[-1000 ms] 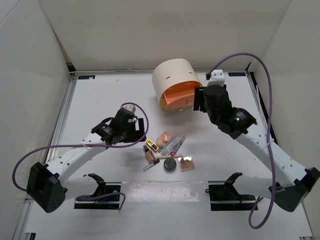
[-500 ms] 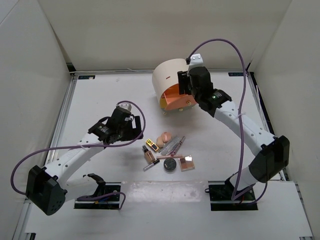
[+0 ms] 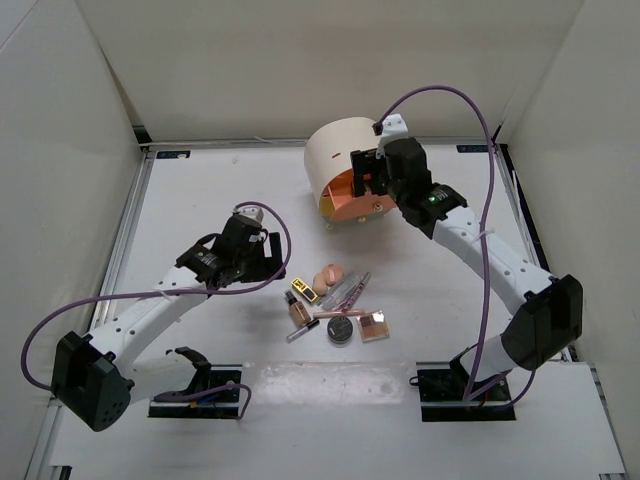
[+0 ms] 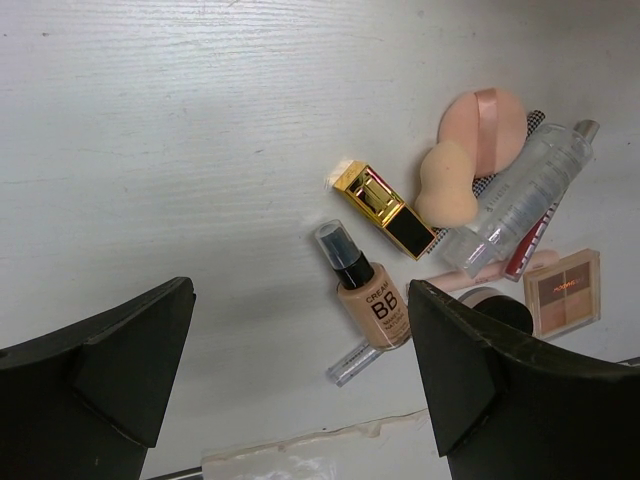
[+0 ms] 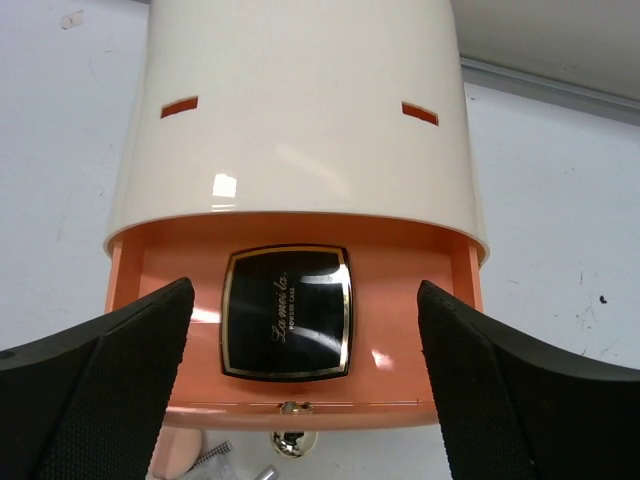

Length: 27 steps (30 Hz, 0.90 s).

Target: Organize the makeup

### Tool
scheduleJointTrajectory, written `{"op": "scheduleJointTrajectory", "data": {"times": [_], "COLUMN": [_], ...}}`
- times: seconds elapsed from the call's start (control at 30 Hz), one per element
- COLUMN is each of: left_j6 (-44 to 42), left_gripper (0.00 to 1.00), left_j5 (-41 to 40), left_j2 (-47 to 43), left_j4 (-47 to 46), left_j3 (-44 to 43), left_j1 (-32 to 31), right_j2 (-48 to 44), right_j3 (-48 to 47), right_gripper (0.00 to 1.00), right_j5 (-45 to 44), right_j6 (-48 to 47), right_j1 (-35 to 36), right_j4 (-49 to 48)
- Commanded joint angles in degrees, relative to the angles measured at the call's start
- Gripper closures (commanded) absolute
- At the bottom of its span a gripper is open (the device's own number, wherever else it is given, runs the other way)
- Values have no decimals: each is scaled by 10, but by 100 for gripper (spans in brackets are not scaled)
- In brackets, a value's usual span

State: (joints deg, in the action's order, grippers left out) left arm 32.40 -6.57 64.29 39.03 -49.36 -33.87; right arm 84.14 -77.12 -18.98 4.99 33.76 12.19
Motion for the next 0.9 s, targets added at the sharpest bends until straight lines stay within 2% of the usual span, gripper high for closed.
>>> {"op": "scheduleJointTrajectory", "data": {"times": [0.0,0.2,0.33,0.43,0.67,0.73,0.87], "left_j6": [-16,-43,-80,-91,-77,-70,-59], "left_gripper": [2,2,2,2,2,2,2], "left_j5": [5,-12,-2,40,39,37,21], "left_j2": [-5,13,44,74,183,216,261], "left_j4": [2,9,5,-14,-46,-61,-77], "left_j3": [-27,-49,-81,-95,-110,-108,-113], "left_j1": [2,-1,-43,-92,-304,-340,-350], "right_j2": [-22,-43,-87,-138,-244,-261,-289], "right_j3": [-37,-80,-64,-28,75,108,144], "right_gripper": [2,1,1,1,1,1,1], "right_j5": [7,-18,-33,-67,-134,-132,-120], "right_j6": [-15,-22,12,48,150,168,180], "right_j1": [-4,-7,-21,-39,-81,-91,-106], "right_j4": [-11,26,64,112,258,270,296]}}
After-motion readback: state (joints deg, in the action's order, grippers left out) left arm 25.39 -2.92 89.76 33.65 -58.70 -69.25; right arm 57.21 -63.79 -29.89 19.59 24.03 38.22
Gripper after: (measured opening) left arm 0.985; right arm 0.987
